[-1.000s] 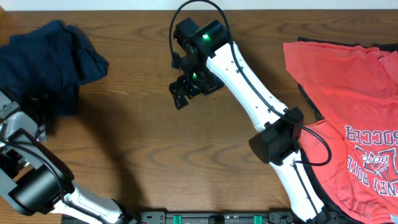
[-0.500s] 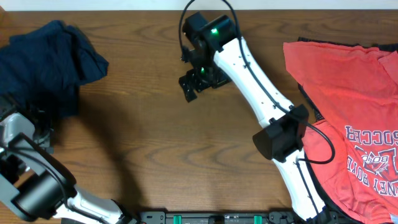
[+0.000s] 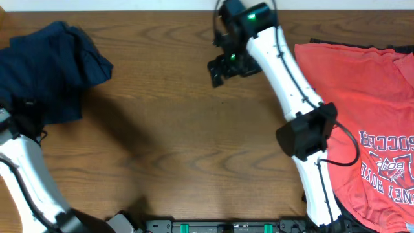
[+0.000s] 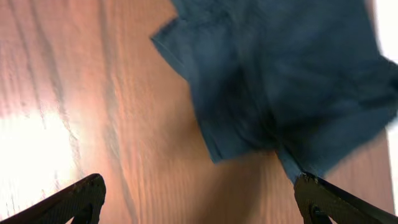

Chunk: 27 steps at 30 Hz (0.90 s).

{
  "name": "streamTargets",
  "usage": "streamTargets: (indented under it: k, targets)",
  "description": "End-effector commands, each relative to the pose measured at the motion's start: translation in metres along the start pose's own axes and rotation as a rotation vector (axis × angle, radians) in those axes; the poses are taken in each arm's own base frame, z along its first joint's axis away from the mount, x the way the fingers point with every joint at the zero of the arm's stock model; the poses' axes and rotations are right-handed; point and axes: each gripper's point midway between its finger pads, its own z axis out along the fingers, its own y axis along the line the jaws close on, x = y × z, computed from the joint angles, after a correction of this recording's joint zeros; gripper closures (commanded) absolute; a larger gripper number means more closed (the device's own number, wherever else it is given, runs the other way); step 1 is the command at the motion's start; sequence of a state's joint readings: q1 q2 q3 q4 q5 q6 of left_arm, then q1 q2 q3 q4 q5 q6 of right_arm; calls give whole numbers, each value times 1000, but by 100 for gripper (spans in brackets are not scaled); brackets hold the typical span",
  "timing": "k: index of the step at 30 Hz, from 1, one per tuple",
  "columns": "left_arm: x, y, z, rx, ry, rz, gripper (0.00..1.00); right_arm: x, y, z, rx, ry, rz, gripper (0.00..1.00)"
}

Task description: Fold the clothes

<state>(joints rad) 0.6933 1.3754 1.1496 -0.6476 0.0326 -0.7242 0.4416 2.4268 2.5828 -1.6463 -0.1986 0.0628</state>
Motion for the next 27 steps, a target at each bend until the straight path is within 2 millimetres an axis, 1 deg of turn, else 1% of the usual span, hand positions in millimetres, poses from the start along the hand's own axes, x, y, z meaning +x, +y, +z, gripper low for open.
streamTargets:
  k: [1, 4, 5, 6, 7, 9, 14, 16, 18, 19, 22, 24, 27]
  targets:
    - [13, -24, -20, 60, -13, 91, 2, -3, -53, -9, 80, -19, 82, 1]
    - [39, -49, -29, 123, 15, 173, 2, 1, -93, -17, 113, -20, 162, 1]
    - [50, -57, -31, 141, 31, 201, 2, 3, -104, -19, 114, -20, 186, 1]
    - [62, -66, -33, 165, 53, 231, 2, 5, -116, -22, 116, -20, 211, 1]
    - [78, -76, -36, 198, 88, 268, 2, 8, -131, -25, 123, -22, 243, 1]
    - [102, -91, -41, 242, 130, 324, 2, 12, -157, -30, 144, -29, 294, 1]
    - [153, -111, -56, 309, 198, 451, 2, 26, -218, -44, 174, -63, 441, 1]
    - [170, -117, -62, 333, 218, 506, 2, 30, -234, -48, 164, -77, 479, 1]
    - [185, -121, -68, 357, 233, 573, 2, 34, -242, -51, 134, -85, 510, 1]
    - [191, -122, -71, 367, 239, 598, 2, 37, -243, -54, 111, -87, 522, 1]
    - [204, -124, -76, 385, 252, 645, 2, 46, -237, -64, 64, -83, 531, 1]
    - [206, -125, -77, 387, 253, 650, 2, 47, -234, -77, 70, -110, 527, 1]
    - [202, -124, -75, 376, 234, 648, 2, 45, -218, -108, 75, -190, 494, 1]
